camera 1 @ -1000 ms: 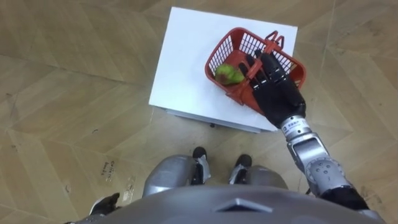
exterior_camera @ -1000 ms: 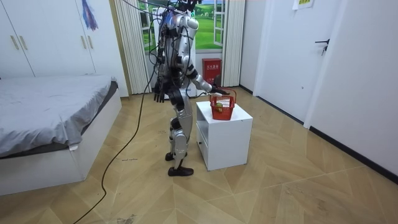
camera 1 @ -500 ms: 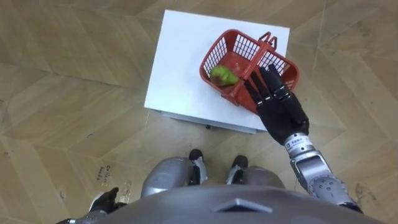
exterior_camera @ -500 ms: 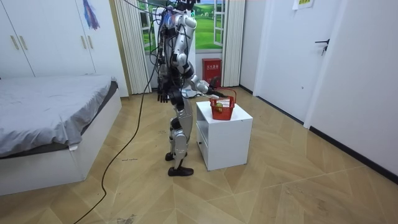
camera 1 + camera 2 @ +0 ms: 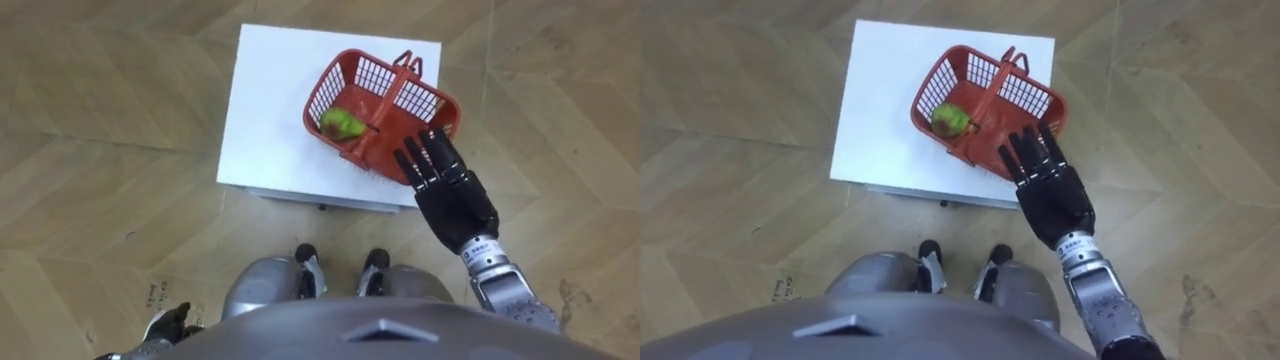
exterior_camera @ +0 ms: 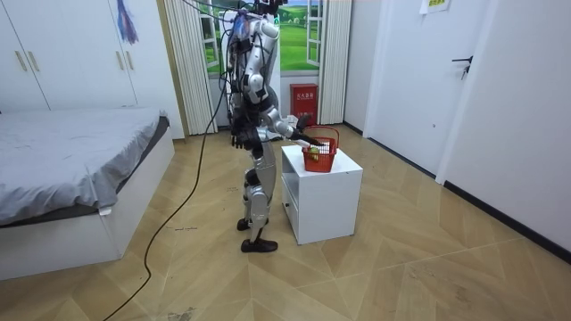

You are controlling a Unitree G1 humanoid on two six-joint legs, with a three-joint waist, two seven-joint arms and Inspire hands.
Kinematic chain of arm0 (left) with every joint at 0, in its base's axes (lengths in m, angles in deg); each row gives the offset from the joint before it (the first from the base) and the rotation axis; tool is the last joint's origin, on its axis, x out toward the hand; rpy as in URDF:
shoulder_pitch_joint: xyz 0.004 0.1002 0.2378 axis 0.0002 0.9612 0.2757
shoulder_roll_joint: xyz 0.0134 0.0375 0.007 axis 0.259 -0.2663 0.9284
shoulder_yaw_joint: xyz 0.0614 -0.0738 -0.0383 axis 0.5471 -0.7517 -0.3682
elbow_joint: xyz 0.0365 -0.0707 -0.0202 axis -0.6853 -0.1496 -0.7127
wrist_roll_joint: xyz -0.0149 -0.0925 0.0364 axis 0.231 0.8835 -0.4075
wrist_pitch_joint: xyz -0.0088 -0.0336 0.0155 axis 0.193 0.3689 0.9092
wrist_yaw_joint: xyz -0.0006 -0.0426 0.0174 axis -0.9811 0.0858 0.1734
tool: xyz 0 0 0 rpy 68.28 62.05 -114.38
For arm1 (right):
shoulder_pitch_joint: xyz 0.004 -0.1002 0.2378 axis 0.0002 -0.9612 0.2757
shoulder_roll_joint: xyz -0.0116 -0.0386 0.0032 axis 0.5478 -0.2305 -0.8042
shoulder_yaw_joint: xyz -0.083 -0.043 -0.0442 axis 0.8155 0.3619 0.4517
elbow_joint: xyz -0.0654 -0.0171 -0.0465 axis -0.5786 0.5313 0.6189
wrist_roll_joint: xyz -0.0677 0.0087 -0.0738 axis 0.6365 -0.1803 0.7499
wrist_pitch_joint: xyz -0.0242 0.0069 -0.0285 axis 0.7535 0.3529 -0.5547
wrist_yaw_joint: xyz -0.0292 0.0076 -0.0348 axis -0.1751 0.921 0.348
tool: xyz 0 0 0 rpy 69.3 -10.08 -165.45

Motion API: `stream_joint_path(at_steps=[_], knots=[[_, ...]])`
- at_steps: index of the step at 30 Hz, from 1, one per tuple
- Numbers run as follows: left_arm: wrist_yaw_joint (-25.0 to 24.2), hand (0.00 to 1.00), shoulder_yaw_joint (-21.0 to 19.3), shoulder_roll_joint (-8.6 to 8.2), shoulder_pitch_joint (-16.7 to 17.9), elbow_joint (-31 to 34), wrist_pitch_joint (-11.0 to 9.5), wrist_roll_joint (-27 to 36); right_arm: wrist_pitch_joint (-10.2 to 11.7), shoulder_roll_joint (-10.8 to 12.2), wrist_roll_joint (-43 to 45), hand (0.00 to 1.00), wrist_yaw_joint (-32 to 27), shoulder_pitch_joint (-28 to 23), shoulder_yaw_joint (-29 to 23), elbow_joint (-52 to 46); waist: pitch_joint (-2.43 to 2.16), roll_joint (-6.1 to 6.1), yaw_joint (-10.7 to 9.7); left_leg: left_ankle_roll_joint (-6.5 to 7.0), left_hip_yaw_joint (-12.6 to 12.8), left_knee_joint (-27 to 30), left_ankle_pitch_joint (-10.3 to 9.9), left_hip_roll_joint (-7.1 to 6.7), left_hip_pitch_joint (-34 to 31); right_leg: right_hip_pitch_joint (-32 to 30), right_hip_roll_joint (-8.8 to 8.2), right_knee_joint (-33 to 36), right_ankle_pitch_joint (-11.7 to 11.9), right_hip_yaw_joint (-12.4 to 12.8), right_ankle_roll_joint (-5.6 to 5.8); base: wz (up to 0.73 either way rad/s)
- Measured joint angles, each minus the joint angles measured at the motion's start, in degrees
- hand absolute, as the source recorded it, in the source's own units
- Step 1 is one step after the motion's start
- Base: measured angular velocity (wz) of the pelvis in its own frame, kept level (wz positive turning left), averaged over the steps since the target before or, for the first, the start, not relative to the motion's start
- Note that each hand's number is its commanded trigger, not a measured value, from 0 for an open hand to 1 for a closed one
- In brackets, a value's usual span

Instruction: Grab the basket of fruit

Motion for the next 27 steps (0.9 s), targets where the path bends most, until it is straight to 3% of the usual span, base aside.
stream_joint_path(at_steps=[8,19,27], knots=[[0.4,0.00,0.1,-0.03,0.0,0.0,-0.1,0.0,0.0,0.3,-0.7,0.00,0.0,-0.5,-0.6,0.0,-0.15,-1.12,-1.7,-0.42,1.8,-0.2,-0.5,0.82,1.1,0.3,1.03,-0.3,0.4,2.1,-0.32,-0.15],[1.3,0.00,-0.2,-0.08,-0.6,-0.1,0.2,1.1,0.0,-0.1,-2.0,0.00,-0.1,-4.3,-3.8,4.9,-0.24,-0.79,-3.4,-0.82,2.7,-1.7,-0.7,1.45,4.2,3.5,1.80,-2.5,1.1,2.0,-0.52,-0.04],[2.5,0.00,-5.6,0.08,-1.5,-1.3,0.2,1.1,0.0,0.2,-1.5,0.00,-0.2,-4.1,-8.3,14.7,-0.36,-1.13,-4.8,-1.17,2.5,-2.2,-1.0,1.45,6.6,6.0,2.16,-3.7,1.1,1.8,-0.52,0.00]])
